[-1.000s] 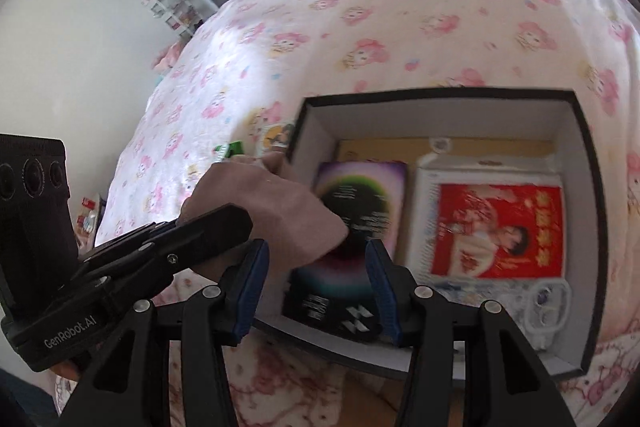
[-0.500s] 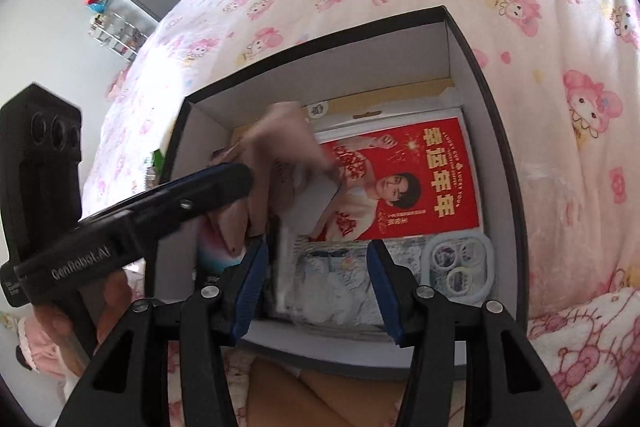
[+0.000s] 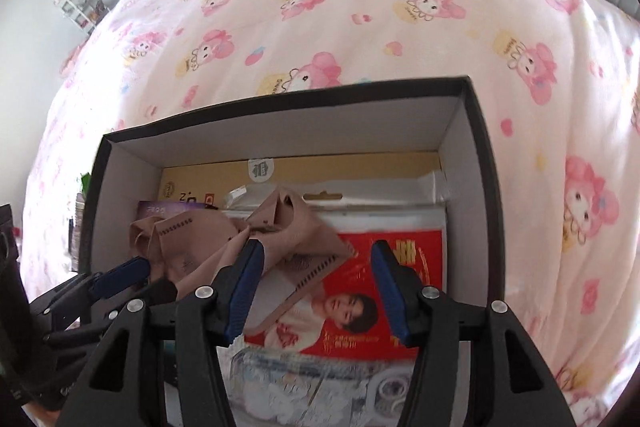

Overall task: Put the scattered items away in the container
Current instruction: 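Carry the beige cloth into the box and drop it on the packet, then tuck the cloth into the box with the right tool while the left tool presses it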

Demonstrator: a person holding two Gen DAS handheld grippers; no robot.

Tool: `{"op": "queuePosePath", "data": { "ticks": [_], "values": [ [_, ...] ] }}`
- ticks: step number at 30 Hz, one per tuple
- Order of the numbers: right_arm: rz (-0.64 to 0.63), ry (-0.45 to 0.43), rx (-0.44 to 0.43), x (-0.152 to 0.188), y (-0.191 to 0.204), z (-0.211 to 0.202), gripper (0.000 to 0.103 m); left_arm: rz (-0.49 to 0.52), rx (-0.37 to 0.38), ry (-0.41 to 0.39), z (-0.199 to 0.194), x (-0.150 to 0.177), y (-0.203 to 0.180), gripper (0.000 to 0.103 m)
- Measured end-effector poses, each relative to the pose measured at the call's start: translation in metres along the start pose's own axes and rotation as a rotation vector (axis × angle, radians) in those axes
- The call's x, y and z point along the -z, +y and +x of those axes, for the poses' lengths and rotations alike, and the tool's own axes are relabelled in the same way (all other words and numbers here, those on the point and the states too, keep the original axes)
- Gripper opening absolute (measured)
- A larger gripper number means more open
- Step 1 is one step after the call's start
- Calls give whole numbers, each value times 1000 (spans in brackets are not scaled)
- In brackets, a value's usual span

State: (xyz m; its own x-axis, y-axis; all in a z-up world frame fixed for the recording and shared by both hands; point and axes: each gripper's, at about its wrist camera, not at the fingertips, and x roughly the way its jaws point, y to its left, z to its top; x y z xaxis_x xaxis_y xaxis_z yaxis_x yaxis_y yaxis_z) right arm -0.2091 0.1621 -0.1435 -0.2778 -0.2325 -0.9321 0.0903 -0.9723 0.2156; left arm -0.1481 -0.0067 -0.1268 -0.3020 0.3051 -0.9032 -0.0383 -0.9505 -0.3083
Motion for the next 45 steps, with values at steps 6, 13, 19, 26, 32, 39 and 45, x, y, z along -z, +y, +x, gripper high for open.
{"op": "queuePosePath", "data": {
  "ticks": [6, 13, 19, 26, 32, 39, 45],
  "values": [
    [-67, 64, -54, -10, -7, 31, 52, 15, -105, 53, 25, -10, -10, 33],
    [-174, -65, -86, -18, 2, -4, 10, 108, -19, 34, 16, -33, -36, 8],
    [-114, -282, -89, -21, -26, -64, 10, 106, 7, -30, 14, -64, -41, 35],
    [-37, -127, 21, -20, -57, -45, 15, 51, -17, -21, 20, -46, -23, 41],
    [-90, -205, -60, -12, -41, -60, 15, 114, 80, 25, 26, -34, -31, 41],
    [-173, 23, -28, 3, -28, -13, 15, 224, 23, 139, 54, -41, -58, 41],
    [-210, 96, -50, -3, -25, 10, 16, 250, -65, 105, 70, -81, -67, 36]
  ]
}}
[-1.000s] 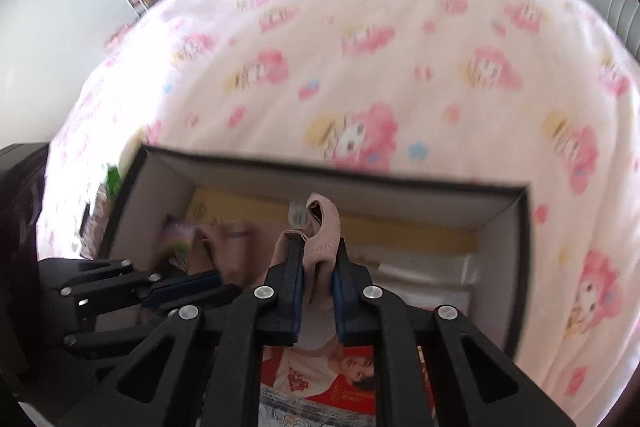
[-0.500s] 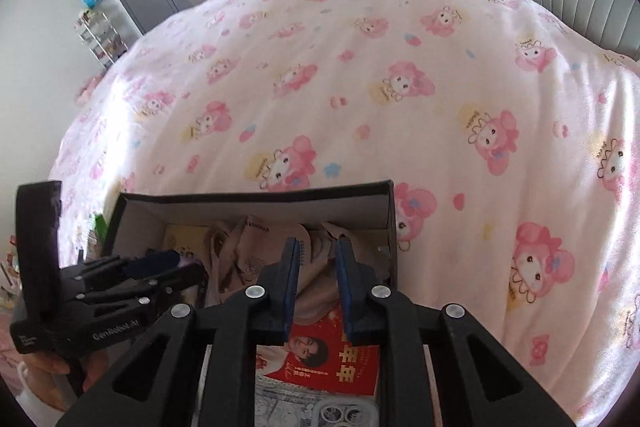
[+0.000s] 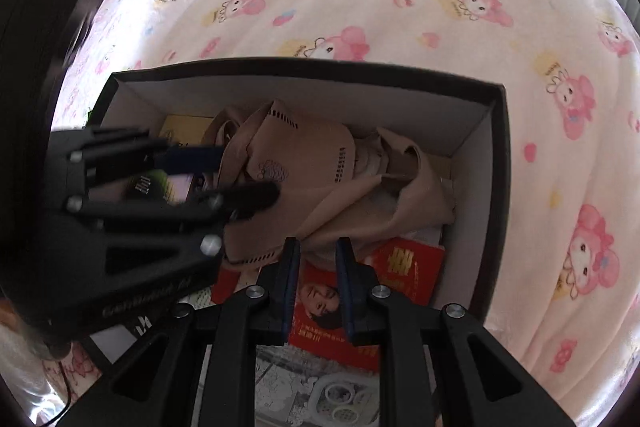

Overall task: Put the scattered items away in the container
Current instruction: 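Tuck the cloth into the box with the right tool while the left tool presses it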

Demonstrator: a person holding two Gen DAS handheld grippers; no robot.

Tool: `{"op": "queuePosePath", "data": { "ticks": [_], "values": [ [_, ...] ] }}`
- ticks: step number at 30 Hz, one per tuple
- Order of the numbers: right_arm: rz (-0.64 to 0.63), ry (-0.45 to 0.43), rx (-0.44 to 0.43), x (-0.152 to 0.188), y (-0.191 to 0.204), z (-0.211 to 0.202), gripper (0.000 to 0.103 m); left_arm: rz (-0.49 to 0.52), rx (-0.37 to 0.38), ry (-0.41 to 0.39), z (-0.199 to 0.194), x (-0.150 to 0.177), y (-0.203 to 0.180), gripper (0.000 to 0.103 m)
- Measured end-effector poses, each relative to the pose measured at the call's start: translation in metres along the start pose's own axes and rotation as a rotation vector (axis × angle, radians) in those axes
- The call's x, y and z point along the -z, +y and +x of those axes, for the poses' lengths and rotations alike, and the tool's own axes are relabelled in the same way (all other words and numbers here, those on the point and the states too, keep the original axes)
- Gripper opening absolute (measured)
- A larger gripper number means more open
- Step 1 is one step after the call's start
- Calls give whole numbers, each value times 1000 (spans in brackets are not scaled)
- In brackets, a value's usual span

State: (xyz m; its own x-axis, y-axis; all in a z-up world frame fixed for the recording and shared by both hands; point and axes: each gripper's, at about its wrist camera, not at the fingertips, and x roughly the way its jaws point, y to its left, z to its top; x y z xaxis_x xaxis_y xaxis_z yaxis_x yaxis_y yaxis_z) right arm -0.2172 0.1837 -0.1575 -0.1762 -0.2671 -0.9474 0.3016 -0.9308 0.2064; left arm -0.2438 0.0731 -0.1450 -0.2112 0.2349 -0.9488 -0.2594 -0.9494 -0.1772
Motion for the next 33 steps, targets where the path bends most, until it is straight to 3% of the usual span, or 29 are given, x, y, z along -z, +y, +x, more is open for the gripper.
{"op": "queuePosePath", "data": {
  "ticks": [5, 9, 12, 18, 20, 23, 28, 30, 33],
  "values": [
    [57, -7, -50, -16, -6, 13, 16, -89, 38, -12, 1, 2, 30, 36],
    [84, -12, -22, -31, -7, 19, 15, -153, 50, -36, -14, 6, 46, 36],
    [97, -7, 3, -43, -9, 27, 15, -129, 40, -51, -28, 14, 47, 36],
    [116, -104, -52, -20, -6, -12, 15, -89, 173, -1, -32, 21, 44, 36],
    [117, -125, -67, -8, -7, -25, 15, -88, 182, 26, -20, 18, 37, 36],
    [114, -93, -51, 3, -6, -27, 16, -36, 99, 58, -1, 18, 18, 36],
    [96, -67, -48, 16, -3, -30, 16, -36, -111, -55, -7, 8, 23, 35],
    [101, -56, -51, 17, -3, -26, 16, -85, -65, -60, -10, 9, 33, 34],
    [98, -41, -55, 15, -1, -18, 16, -135, 75, -44, -18, 14, 41, 34]
  ]
}}
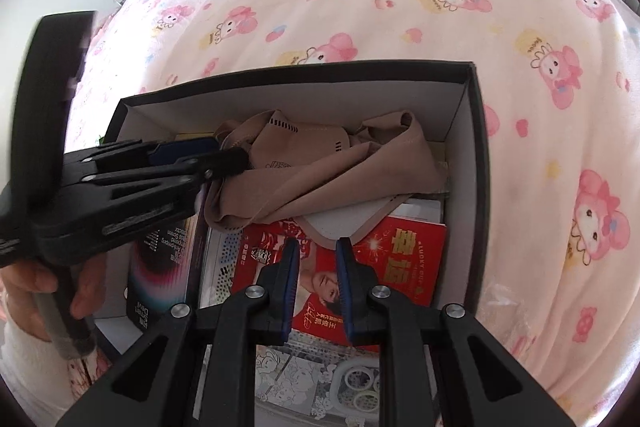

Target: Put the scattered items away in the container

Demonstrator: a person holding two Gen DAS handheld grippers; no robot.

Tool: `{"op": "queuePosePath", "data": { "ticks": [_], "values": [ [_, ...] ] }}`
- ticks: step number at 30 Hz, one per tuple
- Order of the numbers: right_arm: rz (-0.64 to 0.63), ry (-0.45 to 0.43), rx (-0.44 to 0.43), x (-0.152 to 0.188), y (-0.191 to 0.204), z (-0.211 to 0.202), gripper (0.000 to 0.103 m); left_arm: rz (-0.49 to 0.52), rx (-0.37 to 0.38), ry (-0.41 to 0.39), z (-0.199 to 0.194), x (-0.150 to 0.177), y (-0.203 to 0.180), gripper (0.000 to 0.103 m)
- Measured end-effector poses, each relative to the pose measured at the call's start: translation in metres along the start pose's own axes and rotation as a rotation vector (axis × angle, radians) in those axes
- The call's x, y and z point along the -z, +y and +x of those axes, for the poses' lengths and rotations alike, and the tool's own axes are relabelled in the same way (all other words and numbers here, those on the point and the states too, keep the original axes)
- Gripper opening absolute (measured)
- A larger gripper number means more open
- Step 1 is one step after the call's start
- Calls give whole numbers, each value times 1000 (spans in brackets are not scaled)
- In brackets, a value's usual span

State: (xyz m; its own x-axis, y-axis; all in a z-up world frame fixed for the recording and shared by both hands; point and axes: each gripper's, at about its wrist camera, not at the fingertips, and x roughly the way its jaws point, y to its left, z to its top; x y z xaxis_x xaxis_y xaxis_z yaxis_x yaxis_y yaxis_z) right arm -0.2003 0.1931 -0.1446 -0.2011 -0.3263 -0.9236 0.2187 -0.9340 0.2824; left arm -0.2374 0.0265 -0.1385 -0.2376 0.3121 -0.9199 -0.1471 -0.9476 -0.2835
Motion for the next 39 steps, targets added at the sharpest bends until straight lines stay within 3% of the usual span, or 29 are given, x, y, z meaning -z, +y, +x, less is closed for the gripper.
{"op": "queuePosePath", "data": {
  "ticks": [3, 8, 11, 15, 21, 25, 27, 31, 34, 37, 39],
  "values": [
    [4, 29, -5, -6, 0, 13, 15, -16, 76, -2, -13, 2, 2, 35],
    [6, 22, -20, -28, -2, 27, 15, -41, -40, -7, -4, 4, 3, 39],
    [16, 6, -12, -39, -5, 28, 15, -68, 4, 36, 4, 5, 9, 39],
    [16, -37, -16, -32, -2, 10, 16, -2, 76, 32, -8, 11, -5, 40],
    [-7, -67, 16, -9, -3, -17, 16, 72, 24, 106, 10, 18, -23, 40],
    [5, -39, 1, -11, -8, -11, 16, 93, -131, 15, 7, 3, -23, 40],
    [3, -35, -5, -13, -5, -4, 16, 83, -165, -12, 8, -6, -20, 40],
    [13, -12, -21, -26, -7, 15, 16, 29, -98, -4, 6, -7, -10, 40],
    [-2, -6, 26, -29, -1, 21, 16, 45, -106, -39, -6, -4, -15, 40],
    [-27, -73, 48, -25, 8, 4, 18, 13, -59, -61, -26, 4, -15, 41],
    [-48, -146, 65, -17, 16, -19, 29, 8, -39, -108, -47, 14, -14, 44]
  ]
}}
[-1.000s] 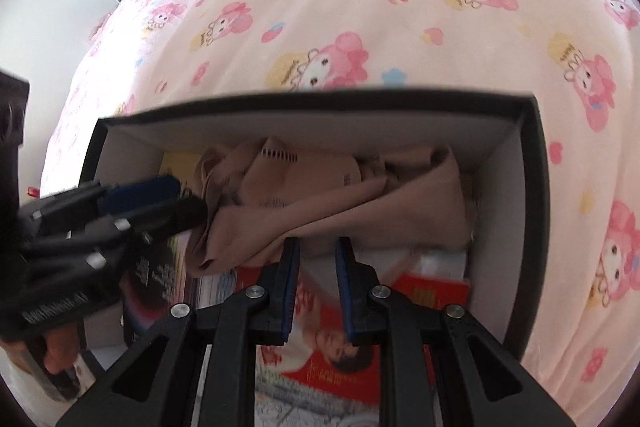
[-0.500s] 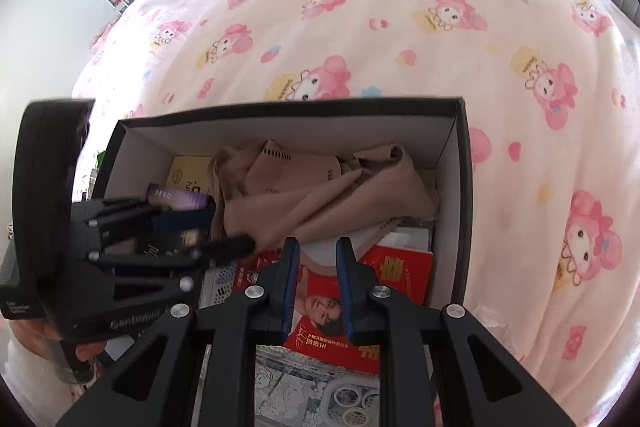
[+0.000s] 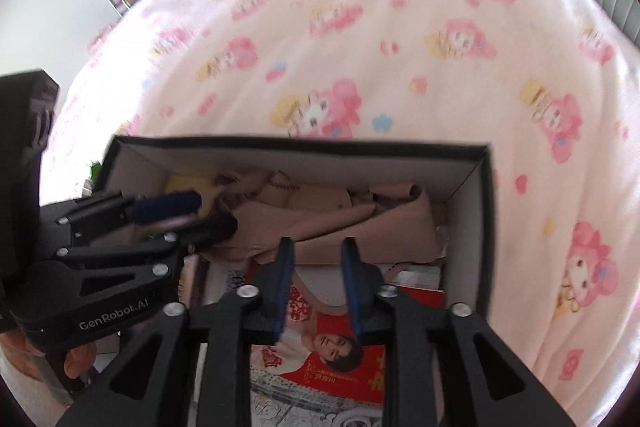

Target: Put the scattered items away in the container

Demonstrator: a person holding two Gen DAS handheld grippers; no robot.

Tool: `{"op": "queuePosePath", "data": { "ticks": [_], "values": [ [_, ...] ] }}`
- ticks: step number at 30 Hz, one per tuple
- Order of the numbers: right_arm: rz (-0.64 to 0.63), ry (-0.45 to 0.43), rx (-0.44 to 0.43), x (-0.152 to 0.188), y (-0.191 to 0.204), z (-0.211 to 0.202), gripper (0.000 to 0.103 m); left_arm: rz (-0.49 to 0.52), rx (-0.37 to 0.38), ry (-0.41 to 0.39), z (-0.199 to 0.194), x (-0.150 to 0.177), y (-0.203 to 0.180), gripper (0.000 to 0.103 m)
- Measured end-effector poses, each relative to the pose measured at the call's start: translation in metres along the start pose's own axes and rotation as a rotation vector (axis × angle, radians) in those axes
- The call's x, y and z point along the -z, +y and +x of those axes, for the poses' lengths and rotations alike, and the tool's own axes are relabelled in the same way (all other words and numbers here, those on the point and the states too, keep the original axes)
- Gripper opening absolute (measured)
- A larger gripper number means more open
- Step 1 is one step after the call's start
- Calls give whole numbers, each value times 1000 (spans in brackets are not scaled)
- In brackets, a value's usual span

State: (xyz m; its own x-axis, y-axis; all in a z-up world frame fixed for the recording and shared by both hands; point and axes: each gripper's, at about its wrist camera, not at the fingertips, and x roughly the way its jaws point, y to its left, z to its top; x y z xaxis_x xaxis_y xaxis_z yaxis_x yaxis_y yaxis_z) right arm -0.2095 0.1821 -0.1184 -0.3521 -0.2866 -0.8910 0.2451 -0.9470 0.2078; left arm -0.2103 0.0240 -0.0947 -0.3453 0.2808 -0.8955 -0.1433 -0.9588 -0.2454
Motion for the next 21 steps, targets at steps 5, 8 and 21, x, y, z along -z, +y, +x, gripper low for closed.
{"op": "queuePosePath", "data": {
  "ticks": [5, 8, 21],
  "values": [
    [0, -120, 64, 16, 18, -62, 41, 19, -67, -183, -48, 24, -14, 67],
    [18, -181, 76, 31, 32, -92, 52, 27, -115, -284, -84, 41, -21, 74],
    [101, -358, 118, 109, 65, -195, 79, -21, -183, -492, -198, 122, -39, 102]
  ]
}}
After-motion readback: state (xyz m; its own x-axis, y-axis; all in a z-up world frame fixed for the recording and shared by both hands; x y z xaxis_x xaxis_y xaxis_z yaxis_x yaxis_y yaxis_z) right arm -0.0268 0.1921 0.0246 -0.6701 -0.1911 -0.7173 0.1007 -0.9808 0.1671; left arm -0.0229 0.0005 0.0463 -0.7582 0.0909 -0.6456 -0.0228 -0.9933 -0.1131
